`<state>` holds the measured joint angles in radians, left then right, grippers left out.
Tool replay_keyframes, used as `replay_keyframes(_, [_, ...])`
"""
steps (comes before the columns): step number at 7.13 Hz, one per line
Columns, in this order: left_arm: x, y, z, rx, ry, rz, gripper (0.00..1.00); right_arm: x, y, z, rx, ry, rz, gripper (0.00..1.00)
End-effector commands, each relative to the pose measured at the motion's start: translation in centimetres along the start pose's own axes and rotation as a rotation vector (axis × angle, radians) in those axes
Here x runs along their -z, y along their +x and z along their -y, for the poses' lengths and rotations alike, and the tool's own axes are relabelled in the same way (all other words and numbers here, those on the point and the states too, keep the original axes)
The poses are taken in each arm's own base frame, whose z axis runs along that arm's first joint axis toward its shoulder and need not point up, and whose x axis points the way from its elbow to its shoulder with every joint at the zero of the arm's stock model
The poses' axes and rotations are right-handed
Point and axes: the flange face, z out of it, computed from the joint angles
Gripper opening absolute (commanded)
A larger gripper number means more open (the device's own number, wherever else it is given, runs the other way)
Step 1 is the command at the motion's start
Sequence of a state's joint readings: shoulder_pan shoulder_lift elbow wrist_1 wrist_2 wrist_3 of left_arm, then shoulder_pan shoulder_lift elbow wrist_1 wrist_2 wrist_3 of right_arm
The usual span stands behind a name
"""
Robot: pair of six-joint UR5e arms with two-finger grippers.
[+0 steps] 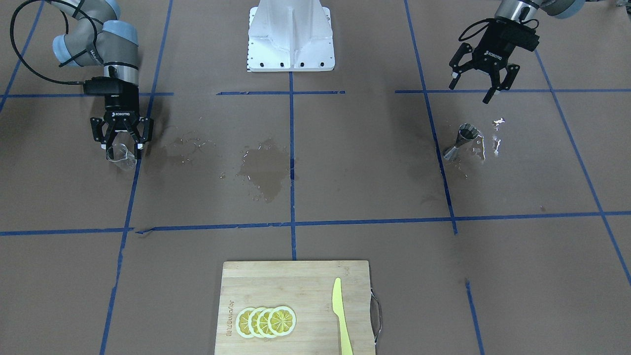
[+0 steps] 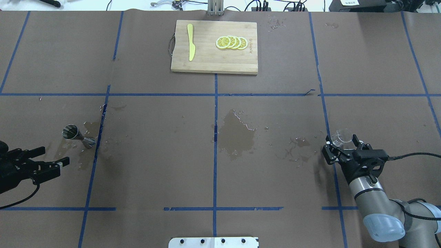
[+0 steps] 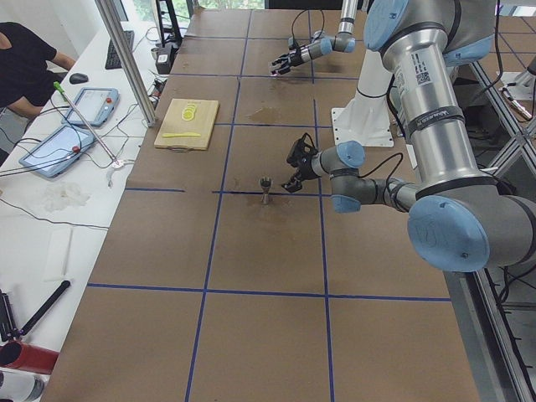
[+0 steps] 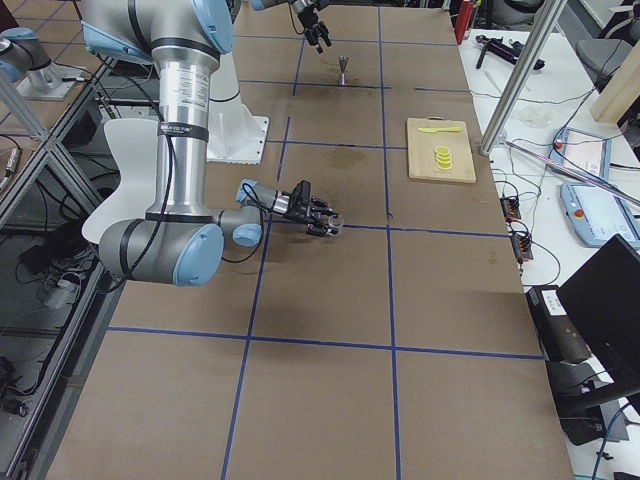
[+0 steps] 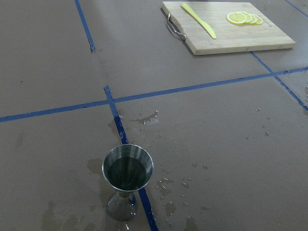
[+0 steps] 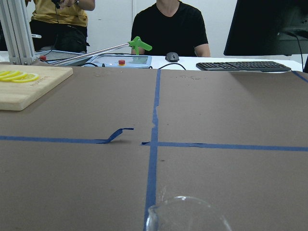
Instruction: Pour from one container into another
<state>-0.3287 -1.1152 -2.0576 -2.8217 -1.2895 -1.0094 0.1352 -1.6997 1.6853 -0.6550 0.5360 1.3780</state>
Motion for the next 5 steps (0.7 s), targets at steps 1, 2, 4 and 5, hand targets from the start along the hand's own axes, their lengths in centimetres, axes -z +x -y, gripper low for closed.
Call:
replay_keyframes(1, [0.0,-0.1,0.0,0.002,-0.006,-0.004,1.00,0.5,-0.4,1.1,0.004,-0.010,0.013,1.00])
replay_keyframes(2, [0.0,0.0,0.1,0.002,-0.007,-0.008,1.00,0.7,0.0,1.2,0.023,-0.018,0.013,1.00])
replay_keyframes(4, [0.2,0.4,0.2,0.006,-0.023,-0.026,1.00,2.5,2.3,3.3,0.039,-0.057,0.023,1.00])
replay_keyframes(5, [0.3,0.6,0.2,0.007,-0.035,-0.037,1.00,2.9,2.2,3.5,0.035,-0.090,0.035,1.00])
